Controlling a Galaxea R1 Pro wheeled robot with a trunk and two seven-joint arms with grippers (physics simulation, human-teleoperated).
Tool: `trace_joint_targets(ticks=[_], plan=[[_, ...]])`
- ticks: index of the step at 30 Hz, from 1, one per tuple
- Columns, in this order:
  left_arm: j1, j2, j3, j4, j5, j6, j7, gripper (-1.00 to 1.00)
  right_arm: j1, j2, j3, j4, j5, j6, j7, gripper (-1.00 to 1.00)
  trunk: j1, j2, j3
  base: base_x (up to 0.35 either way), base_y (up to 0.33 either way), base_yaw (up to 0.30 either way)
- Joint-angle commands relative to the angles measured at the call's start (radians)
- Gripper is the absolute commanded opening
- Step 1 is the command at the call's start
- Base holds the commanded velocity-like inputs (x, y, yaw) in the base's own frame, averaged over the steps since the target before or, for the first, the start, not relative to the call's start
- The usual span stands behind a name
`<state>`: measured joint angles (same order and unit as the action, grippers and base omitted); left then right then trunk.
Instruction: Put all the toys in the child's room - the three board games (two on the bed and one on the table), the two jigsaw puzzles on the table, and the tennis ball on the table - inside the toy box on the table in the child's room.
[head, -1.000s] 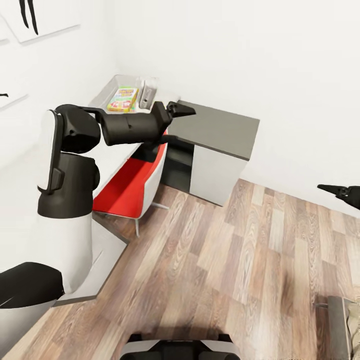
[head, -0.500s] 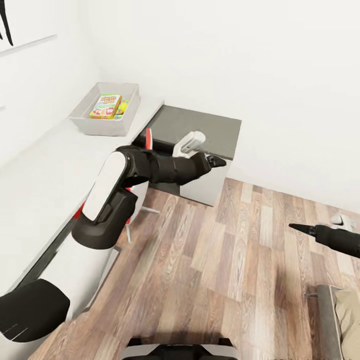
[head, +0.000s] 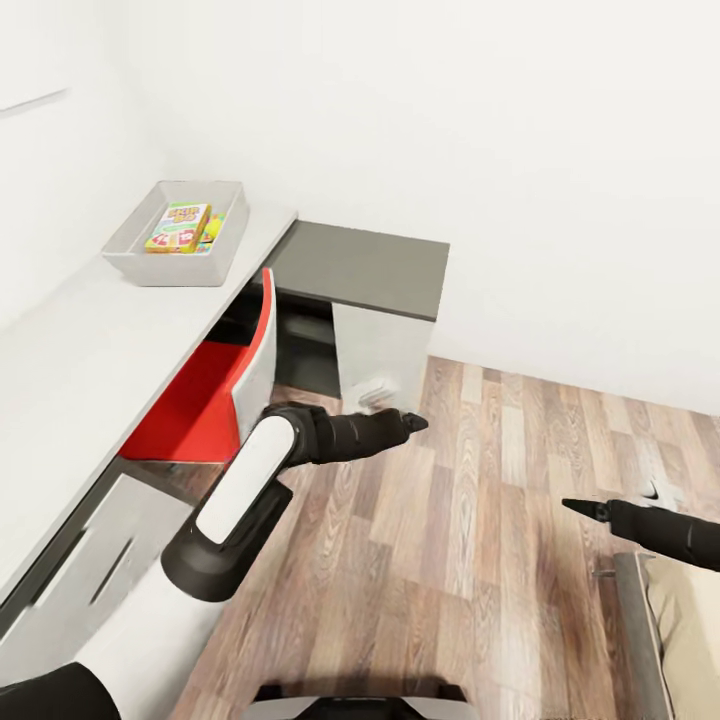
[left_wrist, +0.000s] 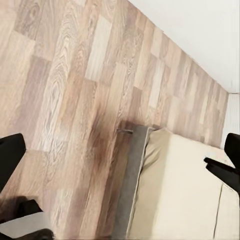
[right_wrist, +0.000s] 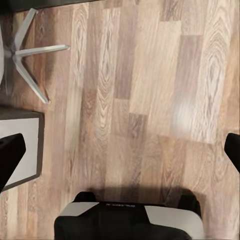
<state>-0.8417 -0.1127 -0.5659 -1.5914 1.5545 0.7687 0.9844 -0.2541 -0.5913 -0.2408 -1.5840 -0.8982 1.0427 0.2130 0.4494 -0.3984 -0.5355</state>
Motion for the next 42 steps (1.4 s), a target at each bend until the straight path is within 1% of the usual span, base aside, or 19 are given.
trace_joint_targets(ticks=[1, 2, 4, 5, 7, 8, 10, 11, 13, 16, 20, 23, 24, 27, 28, 30, 31, 36, 42], plan=[[0.039, 0.000, 0.000, -0.001, -0.027, -0.001, 0.009, 1.00, 0.007, 0.009, 0.006, 0.000, 0.021, 0.004, 0.010, 1.00, 0.001, -0.002, 0.000, 0.000, 0.000, -0.177], [0.039, 0.000, 0.000, -0.001, -0.027, -0.001, 0.009, 1.00, 0.007, 0.009, 0.006, 0.000, 0.021, 0.004, 0.010, 1.00, 0.001, -0.002, 0.002, 0.000, 0.000, -0.177], [0.115, 0.001, 0.002, 0.000, -0.100, -0.004, 0.005, 1.00, 0.019, 0.028, 0.025, 0.002, 0.044, 0.004, 0.009, 1.00, 0.001, -0.002, 0.004, 0.000, 0.000, -0.177], [0.115, 0.001, 0.002, 0.000, -0.100, -0.004, 0.005, 1.00, 0.019, 0.028, 0.025, 0.002, 0.044, 0.004, 0.009, 1.00, 0.001, -0.002, 0.006, 0.000, 0.000, -0.177], [0.187, 0.005, 0.014, -0.001, -0.168, -0.009, -0.003, 1.00, 0.028, 0.046, 0.044, 0.007, 0.077, 0.004, 0.009, 1.00, 0.001, -0.002, 0.009, 0.000, 0.000, -0.177], [0.187, 0.005, 0.014, -0.001, -0.168, -0.009, -0.003, 1.00, 0.028, 0.046, 0.044, 0.007, 0.077, 0.004, 0.009, 1.00, 0.001, -0.002, 0.010, 0.000, 0.000, -0.177], [0.250, 0.012, 0.043, -0.005, -0.219, -0.016, -0.020, 1.00, 0.039, 0.062, 0.061, 0.015, 0.119, 0.004, 0.009, 1.00, 0.001, -0.002, 0.013, 0.000, 0.000, -0.177], [0.250, 0.012, 0.043, -0.005, -0.219, -0.016, -0.020, 1.00, 0.039, 0.062, 0.061, 0.015, 0.119, 0.004, 0.009, 1.00, 0.001, -0.002, 0.014, 0.000, 0.000, -0.177], [0.304, 0.024, 0.084, -0.008, -0.254, -0.021, -0.046, 1.00, 0.052, 0.079, 0.074, 0.030, 0.165, 0.004, 0.010, 1.00, 0.001, -0.002, 0.017, 0.000, 0.000, -0.177], [0.350, 0.036, 0.124, -0.008, -0.279, -0.024, -0.077, 1.00, 0.065, 0.099, 0.085, 0.053, 0.211, -0.021, 0.012, 1.00, 0.001, -0.002, 0.021, 0.000, 0.000, -0.177], [0.395, 0.052, 0.157, -0.006, -0.298, -0.026, -0.109, 1.00, 0.074, 0.119, 0.102, 0.082, 0.252, -0.051, 0.013, 1.00, 0.001, -0.002, 0.027, 0.000, 0.000, -0.177], [0.463, 0.085, 0.198, -0.004, -0.321, -0.032, -0.148, 1.00, 0.087, 0.145, 0.151, 0.127, 0.300, -0.098, 0.014, 1.00, 0.001, -0.002, 0.031, 0.000, 0.000, -0.177], [0.463, 0.085, 0.198, -0.004, -0.321, -0.032, -0.148, 1.00, 0.087, 0.145, 0.151, 0.127, 0.300, -0.098, 0.014, 1.00, 0.001, -0.002, 0.032, 0.000, 0.000, -0.177], [0.538, 0.127, 0.247, -0.003, -0.332, -0.052, -0.185, 1.00, 0.095, 0.159, 0.229, 0.183, 0.340, -0.156, 0.015, 1.00, 0.001, -0.002, 0.037, 0.000, 0.000, -0.177], [0.538, 0.127, 0.247, -0.003, -0.332, -0.052, -0.185, 1.00, 0.095, 0.159, 0.229, 0.183, 0.340, -0.156, 0.015, 1.00, 0.001, -0.002, 0.038, 0.000, 0.000, -0.176], [0.587, 0.154, 0.278, 0.000, -0.339, -0.072, -0.222, 1.00, 0.098, 0.165, 0.286, 0.230, 0.363, -0.206, 0.014, 1.00, 0.001, -0.002, 0.041, 0.000, 0.000, -0.176], [0.587, 0.154, 0.278, 0.000, -0.339, -0.072, -0.222, 1.00, 0.098, 0.165, 0.286, 0.230, 0.363, -0.206, 0.014, 1.00, 0.001, -0.002, 0.042, 0.000, 0.000, -0.176], [0.693, 0.206, 0.321, 0.035, -0.349, -0.114, -0.334, 1.00, 0.099, 0.183, 0.397, 0.372, 0.400, -0.334, 0.011, 1.00, 0.001, -0.002, 0.049, 0.000, 0.000, -0.176], [0.773, 0.252, 0.358, 0.081, -0.369, -0.155, -0.397, 1.00, 0.096, 0.221, 0.464, 0.502, 0.429, -0.422, 0.008, 1.00, 0.001, -0.002, 0.058, 0.000, 0.000, -0.175]])
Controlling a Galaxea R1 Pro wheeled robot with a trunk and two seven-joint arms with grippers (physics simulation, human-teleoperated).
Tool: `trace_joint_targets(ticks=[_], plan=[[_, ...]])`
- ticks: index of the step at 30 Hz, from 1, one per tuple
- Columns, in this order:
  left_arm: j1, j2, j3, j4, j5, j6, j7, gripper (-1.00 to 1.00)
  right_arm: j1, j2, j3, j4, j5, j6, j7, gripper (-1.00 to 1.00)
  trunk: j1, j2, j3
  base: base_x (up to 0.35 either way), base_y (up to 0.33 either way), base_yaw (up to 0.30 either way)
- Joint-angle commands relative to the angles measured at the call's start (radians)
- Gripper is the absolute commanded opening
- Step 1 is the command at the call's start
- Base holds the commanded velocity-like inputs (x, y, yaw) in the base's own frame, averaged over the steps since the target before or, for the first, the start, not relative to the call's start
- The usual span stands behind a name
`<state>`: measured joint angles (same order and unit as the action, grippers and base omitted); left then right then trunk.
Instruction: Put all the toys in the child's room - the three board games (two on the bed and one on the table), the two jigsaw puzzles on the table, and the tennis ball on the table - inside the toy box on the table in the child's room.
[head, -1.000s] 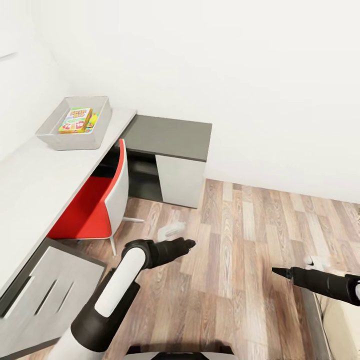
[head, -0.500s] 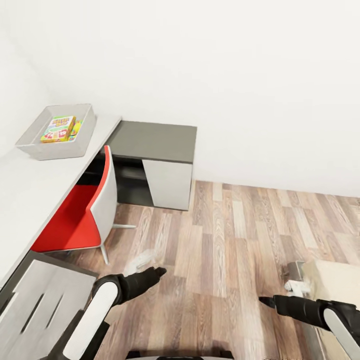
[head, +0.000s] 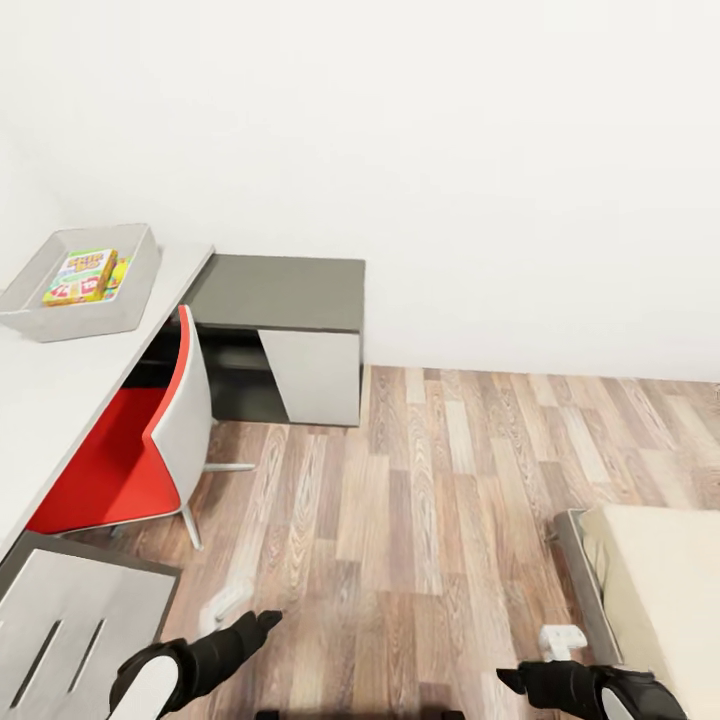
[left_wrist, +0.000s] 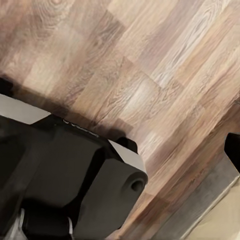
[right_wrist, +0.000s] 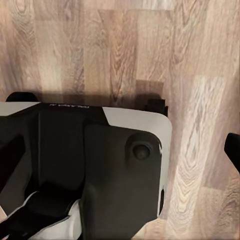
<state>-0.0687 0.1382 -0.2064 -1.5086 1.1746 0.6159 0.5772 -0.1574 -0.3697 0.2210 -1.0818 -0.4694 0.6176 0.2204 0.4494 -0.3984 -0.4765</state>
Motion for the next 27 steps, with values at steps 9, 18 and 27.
trace_joint_targets(ticks=[9, 18, 27], plan=[[0.056, 0.023, 0.022, 0.099, -0.016, -0.076, -0.020, 1.00, -0.005, 0.025, 0.030, 0.074, 0.070, -0.053, 0.000, 1.00, 0.001, -0.002, 0.011, 0.000, 0.000, -0.175], [0.068, 0.023, 0.024, 0.233, -0.028, -0.097, -0.038, 1.00, -0.008, 0.029, 0.031, 0.115, 0.092, -0.067, -0.001, 1.00, 0.001, -0.002, 0.024, 0.000, 0.000, -0.175], [0.070, 0.029, 0.026, 0.317, -0.033, -0.102, -0.078, 1.00, -0.008, 0.030, 0.032, 0.124, 0.097, -0.075, -0.001, 1.00, 0.001, -0.002, 0.037, 0.000, 0.000, -0.175]])
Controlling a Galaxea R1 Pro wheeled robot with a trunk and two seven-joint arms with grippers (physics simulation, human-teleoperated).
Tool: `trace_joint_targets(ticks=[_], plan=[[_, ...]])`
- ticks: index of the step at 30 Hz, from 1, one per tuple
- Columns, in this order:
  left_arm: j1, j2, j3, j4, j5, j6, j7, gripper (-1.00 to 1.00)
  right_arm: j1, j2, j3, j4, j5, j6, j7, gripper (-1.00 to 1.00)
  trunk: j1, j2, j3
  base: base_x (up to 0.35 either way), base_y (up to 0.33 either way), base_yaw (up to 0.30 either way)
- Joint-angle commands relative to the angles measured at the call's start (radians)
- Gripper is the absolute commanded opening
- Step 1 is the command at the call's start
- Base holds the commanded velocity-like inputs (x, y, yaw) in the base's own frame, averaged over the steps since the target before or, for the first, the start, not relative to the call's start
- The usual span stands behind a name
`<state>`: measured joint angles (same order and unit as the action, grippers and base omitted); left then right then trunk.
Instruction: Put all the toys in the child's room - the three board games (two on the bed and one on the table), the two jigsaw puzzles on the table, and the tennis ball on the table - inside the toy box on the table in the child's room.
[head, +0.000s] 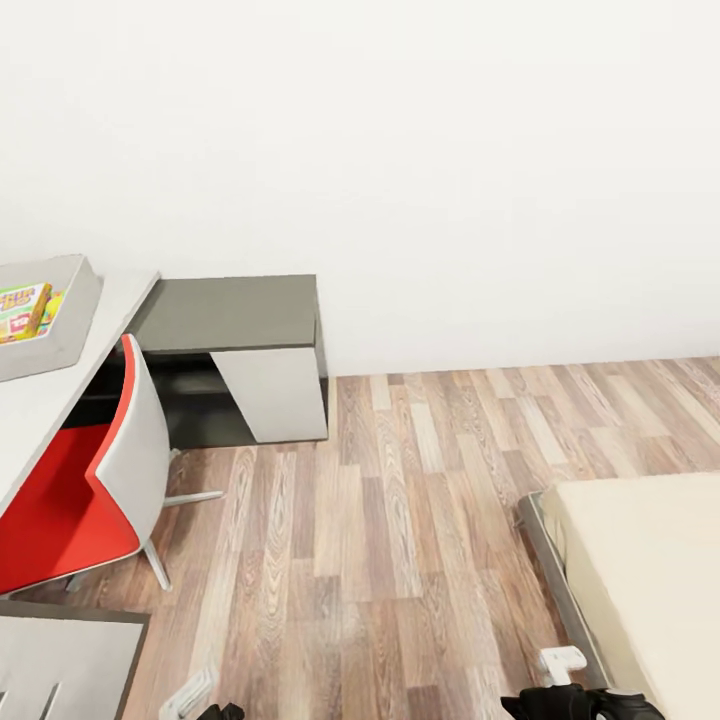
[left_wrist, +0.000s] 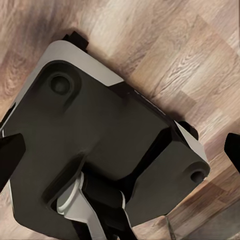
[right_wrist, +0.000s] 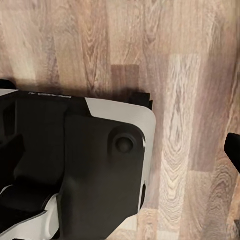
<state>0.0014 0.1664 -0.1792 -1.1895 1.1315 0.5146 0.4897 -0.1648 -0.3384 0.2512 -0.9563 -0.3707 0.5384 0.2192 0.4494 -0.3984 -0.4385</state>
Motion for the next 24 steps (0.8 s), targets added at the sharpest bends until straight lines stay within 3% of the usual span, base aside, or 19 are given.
trace_joint_targets(ticks=[1, 11, 16, 22, 24], plan=[[0.000, 0.001, -0.001, 0.014, 0.007, -0.002, 0.003, 1.00, -0.001, -0.001, 0.003, -0.001, -0.002, 0.003, 0.000, 1.00, 0.001, -0.002, 0.000, 0.000, 0.000, -0.175], [0.002, 0.002, 0.006, 0.167, -0.026, -0.044, -0.062, 1.00, -0.001, 0.002, 0.010, 0.033, 0.001, -0.001, 0.000, 1.00, 0.001, -0.002, 0.014, 0.000, 0.000, -0.175], [-0.001, -0.003, 0.006, 0.240, -0.028, -0.052, -0.074, 1.00, -0.001, 0.027, 0.011, 0.093, 0.013, -0.002, 0.000, 1.00, 0.001, -0.002, 0.021, 0.000, 0.000, -0.175], [-0.009, -0.009, 0.004, 0.387, -0.030, -0.083, -0.080, 1.00, -0.001, 0.066, 0.009, 0.206, 0.081, -0.055, 0.000, 1.00, 0.001, -0.002, 0.030, 0.000, 0.000, -0.175], [-0.011, -0.011, -0.001, 0.482, -0.031, -0.116, -0.081, 1.00, -0.001, 0.077, 0.009, 0.272, 0.116, -0.099, 0.000, 1.00, 0.001, -0.002, 0.032, 0.000, 0.000, -0.175]])
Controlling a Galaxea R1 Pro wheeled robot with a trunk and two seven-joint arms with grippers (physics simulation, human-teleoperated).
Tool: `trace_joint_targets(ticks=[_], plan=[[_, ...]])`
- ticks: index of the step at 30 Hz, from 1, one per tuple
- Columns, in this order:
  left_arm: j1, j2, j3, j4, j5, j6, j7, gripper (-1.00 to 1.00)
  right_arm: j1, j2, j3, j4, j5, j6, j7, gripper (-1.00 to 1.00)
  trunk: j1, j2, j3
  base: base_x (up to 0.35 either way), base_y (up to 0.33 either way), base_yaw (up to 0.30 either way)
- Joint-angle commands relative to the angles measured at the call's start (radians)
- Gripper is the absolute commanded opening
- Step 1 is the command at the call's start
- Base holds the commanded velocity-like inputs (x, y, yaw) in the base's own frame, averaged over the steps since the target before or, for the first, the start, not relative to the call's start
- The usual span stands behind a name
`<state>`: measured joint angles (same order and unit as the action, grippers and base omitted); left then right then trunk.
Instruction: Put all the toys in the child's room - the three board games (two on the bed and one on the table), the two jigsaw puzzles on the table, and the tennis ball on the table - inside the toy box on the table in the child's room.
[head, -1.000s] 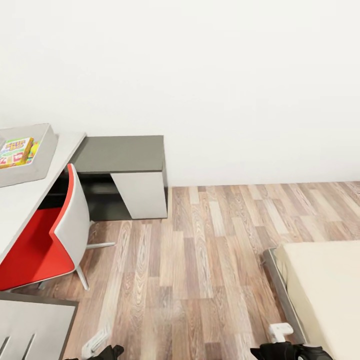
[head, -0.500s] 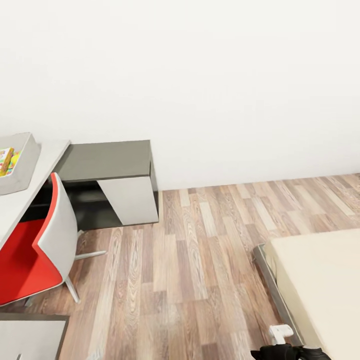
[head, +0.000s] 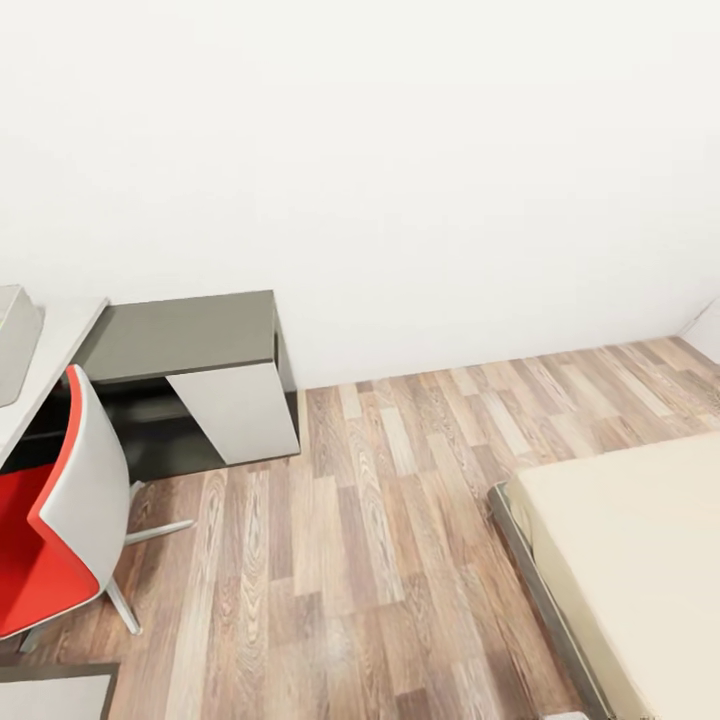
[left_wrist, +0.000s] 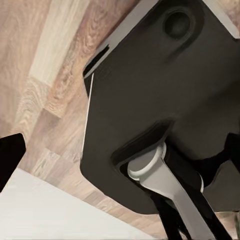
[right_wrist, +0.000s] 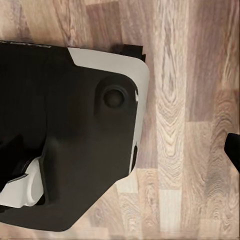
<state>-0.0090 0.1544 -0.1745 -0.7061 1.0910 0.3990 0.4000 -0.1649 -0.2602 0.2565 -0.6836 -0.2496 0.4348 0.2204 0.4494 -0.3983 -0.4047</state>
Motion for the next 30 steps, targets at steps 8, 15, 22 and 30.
trace_joint_targets(ticks=[8, 15, 22, 30], plan=[[-0.001, -0.006, -0.010, 0.109, 0.010, -0.018, 0.009, 1.00, -0.001, 0.020, 0.005, 0.107, 0.015, -0.038, -0.002, 1.00, 0.001, -0.002, 0.010, 0.000, 0.000, -0.175], [-0.001, -0.009, -0.009, 0.157, 0.012, -0.020, 0.008, 1.00, -0.001, 0.037, 0.006, 0.166, 0.021, -0.106, -0.003, 1.00, 0.001, -0.002, 0.020, 0.000, 0.000, -0.175], [0.000, -0.008, -0.011, 0.175, 0.010, -0.023, 0.008, 1.00, -0.001, 0.045, 0.006, 0.210, 0.023, -0.145, -0.008, 1.00, 0.001, -0.002, 0.029, 0.000, 0.000, -0.175], [0.000, 0.000, -0.010, 0.190, 0.003, -0.029, 0.008, 1.00, 0.000, 0.048, 0.007, 0.253, 0.024, -0.162, -0.015, 1.00, 0.001, -0.002, 0.041, 0.000, 0.000, -0.173]])
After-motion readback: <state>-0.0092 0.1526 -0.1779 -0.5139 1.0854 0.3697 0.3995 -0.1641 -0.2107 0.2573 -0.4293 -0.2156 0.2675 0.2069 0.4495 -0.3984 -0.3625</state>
